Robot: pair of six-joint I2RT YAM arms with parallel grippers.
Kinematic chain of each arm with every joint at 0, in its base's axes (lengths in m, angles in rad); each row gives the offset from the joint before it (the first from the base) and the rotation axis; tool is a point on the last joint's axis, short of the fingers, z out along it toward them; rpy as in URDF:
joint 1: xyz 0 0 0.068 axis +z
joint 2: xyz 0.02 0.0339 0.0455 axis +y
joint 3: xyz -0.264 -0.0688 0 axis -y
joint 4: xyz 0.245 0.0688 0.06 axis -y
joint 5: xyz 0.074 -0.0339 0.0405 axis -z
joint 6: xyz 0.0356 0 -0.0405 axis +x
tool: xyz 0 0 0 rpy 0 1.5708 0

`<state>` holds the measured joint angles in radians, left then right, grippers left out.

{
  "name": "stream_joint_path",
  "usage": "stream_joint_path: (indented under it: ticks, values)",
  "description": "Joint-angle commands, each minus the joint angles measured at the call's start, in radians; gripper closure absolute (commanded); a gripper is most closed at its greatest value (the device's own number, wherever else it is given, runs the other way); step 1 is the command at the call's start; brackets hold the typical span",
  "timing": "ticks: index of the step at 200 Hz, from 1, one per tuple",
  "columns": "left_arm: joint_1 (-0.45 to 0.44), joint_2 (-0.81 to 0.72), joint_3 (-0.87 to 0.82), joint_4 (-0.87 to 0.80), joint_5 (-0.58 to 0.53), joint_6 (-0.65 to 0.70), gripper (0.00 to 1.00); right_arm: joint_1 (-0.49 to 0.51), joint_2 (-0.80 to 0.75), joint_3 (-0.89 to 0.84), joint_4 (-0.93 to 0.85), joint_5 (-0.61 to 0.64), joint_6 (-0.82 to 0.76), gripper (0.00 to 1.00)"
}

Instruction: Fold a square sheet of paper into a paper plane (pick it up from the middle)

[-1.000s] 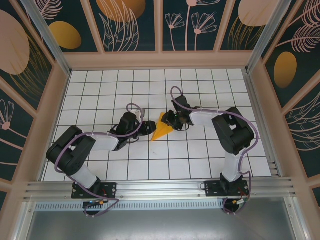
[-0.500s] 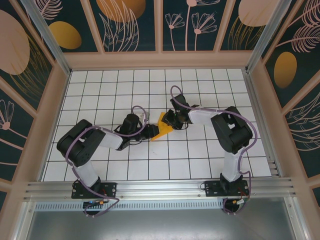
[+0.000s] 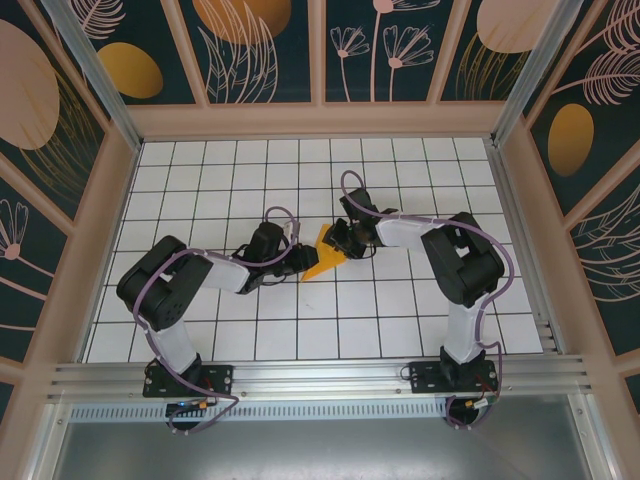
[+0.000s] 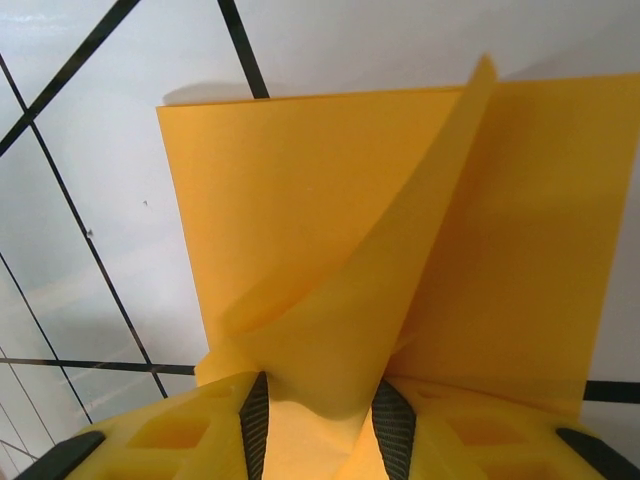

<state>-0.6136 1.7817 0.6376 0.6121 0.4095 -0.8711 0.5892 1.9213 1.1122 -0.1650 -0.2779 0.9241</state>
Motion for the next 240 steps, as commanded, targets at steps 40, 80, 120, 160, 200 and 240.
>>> stream_joint_path:
  ticks: [40,80,120,160,200,240]
  values:
    - [0.001,0.014,0.028,-0.068,-0.081,0.026,0.79,-0.001,0.103,-0.057,-0.105,0.128,-0.005,0.58]
    - [0.003,0.007,0.031,-0.072,-0.092,0.023,0.78,0.000,0.103,-0.058,-0.105,0.127,-0.011,0.57]
    - [0.002,0.004,0.042,-0.070,-0.075,0.017,0.76,0.001,0.122,-0.052,-0.116,0.132,-0.016,0.58]
    - [0.005,-0.022,0.037,-0.059,-0.070,0.000,0.74,0.004,0.151,-0.036,-0.142,0.143,-0.025,0.58]
    - [0.018,-0.084,0.007,-0.059,-0.144,-0.025,0.73,0.004,0.171,-0.031,-0.166,0.161,-0.019,0.61]
    - [0.020,-0.098,0.002,-0.062,-0.146,-0.030,0.73,0.006,0.173,-0.035,-0.159,0.158,-0.019,0.61]
